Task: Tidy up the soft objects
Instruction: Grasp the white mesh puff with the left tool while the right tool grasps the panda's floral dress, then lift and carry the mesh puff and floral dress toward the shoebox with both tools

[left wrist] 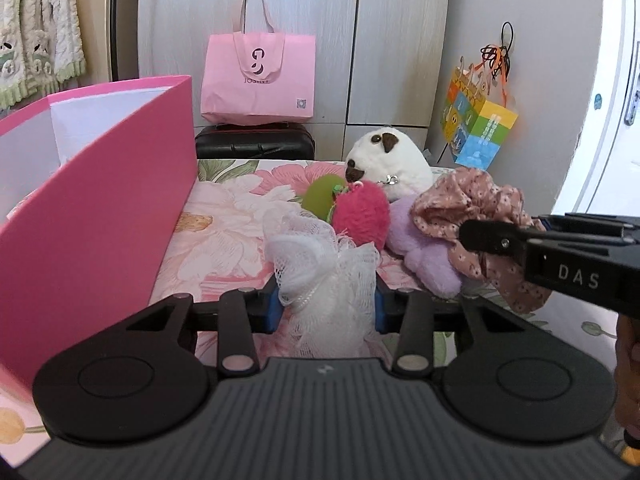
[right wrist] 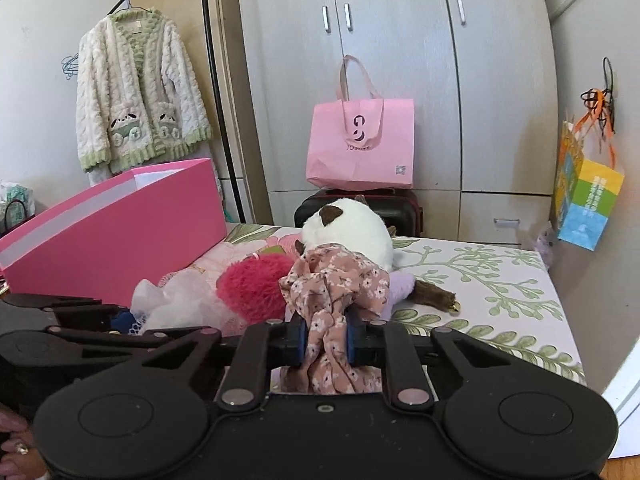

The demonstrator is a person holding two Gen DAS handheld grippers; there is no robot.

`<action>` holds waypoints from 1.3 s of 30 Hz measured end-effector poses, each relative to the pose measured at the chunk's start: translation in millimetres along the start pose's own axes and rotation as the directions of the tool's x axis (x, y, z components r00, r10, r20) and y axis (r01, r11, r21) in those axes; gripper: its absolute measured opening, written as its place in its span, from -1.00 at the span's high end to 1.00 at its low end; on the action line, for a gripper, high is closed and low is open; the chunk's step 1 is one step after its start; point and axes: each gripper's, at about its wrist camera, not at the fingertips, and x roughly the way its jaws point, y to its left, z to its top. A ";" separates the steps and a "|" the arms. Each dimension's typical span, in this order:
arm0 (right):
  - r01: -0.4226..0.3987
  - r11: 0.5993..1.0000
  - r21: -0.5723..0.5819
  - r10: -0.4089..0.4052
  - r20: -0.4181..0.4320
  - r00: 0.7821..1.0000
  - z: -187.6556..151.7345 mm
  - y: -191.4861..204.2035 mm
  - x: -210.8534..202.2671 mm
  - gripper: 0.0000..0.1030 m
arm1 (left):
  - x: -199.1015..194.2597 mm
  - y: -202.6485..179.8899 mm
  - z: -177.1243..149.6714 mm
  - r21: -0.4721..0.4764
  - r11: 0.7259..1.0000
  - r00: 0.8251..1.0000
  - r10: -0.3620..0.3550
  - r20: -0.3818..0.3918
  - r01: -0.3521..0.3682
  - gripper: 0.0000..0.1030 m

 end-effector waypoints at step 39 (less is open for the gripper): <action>-0.169 0.985 -0.038 0.157 -0.215 0.964 -28.4 82.7 -90.8 0.59 | -129.7 51.1 -33.7 -0.071 0.972 0.964 -0.232 -0.132 0.224 0.22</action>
